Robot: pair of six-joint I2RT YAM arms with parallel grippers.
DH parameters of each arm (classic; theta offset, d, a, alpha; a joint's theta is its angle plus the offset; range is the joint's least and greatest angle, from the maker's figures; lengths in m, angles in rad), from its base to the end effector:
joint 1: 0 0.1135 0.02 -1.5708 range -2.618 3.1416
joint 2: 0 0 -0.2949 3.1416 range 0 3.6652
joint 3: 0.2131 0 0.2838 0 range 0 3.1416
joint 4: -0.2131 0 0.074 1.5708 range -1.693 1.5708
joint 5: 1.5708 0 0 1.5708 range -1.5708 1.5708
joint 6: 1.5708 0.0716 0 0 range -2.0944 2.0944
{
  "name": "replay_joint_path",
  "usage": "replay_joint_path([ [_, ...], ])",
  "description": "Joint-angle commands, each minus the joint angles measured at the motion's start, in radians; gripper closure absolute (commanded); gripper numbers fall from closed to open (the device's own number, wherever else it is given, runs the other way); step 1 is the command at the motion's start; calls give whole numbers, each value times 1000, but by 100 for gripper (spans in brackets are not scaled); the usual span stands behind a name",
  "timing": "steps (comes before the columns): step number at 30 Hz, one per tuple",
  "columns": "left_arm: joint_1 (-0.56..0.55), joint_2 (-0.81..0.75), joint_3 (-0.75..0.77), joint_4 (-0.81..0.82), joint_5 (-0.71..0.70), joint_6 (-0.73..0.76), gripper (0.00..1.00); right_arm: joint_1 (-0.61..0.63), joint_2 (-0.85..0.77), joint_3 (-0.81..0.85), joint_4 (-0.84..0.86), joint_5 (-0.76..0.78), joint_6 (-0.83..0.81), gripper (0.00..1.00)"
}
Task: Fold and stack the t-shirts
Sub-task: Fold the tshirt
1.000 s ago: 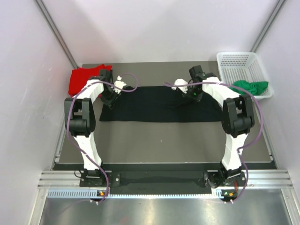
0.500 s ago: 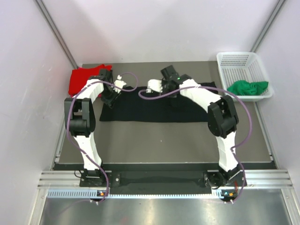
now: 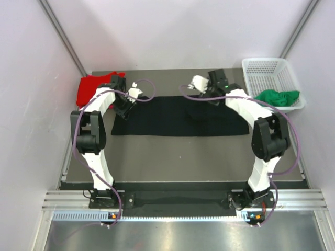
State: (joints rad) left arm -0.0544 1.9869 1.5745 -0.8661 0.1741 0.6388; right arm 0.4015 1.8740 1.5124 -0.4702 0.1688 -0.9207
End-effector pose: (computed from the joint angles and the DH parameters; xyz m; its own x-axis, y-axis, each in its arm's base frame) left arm 0.4577 -0.0373 0.1887 -0.7060 0.6265 -0.3302 0.6531 0.7563 0.0386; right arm 0.4522 0.1789 0.2461 -0.1881 -0.9323 -0.3088 -0.7117 0.3460 -0.6113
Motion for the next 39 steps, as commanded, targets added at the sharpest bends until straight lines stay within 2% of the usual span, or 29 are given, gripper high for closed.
replay_joint_path([
  [1,-10,-112,0,-68,57,70,70,-68,-56,-9,9,-15,83,42],
  [4,-10,-171,-80,-102,42,145,68,-128,-53,-9,-59,-66,120,42],
  [9,-13,-282,-185,-151,28,309,46,-190,-56,11,-157,-149,210,41],
  [14,-15,-278,-235,-168,-28,395,45,-191,-62,5,-173,-166,229,41],
  [22,-24,-195,-284,-77,-77,378,45,-190,-85,-3,-183,-166,229,40],
  [27,-32,-166,-338,36,-120,387,45,-190,-107,-26,-183,-166,223,40],
  [31,-33,-146,-389,148,-206,387,45,-191,-133,-49,-183,-166,217,39],
  [32,-33,-146,-405,169,-235,398,46,-191,-141,-55,-185,-163,211,40],
  [34,-35,-148,-461,239,-252,403,55,-190,-160,-78,-183,-155,207,40],
  [35,-38,-145,-479,257,-263,406,76,-191,-167,-86,-180,-153,207,39],
  [36,-42,-140,-510,280,-277,407,91,-191,-180,-99,-179,-149,207,39],
  [37,-48,-140,-527,295,-292,403,100,-193,-185,-104,-183,-140,207,39],
  [39,-67,-155,-585,321,-327,409,100,-191,-203,-122,-185,-131,207,40],
])
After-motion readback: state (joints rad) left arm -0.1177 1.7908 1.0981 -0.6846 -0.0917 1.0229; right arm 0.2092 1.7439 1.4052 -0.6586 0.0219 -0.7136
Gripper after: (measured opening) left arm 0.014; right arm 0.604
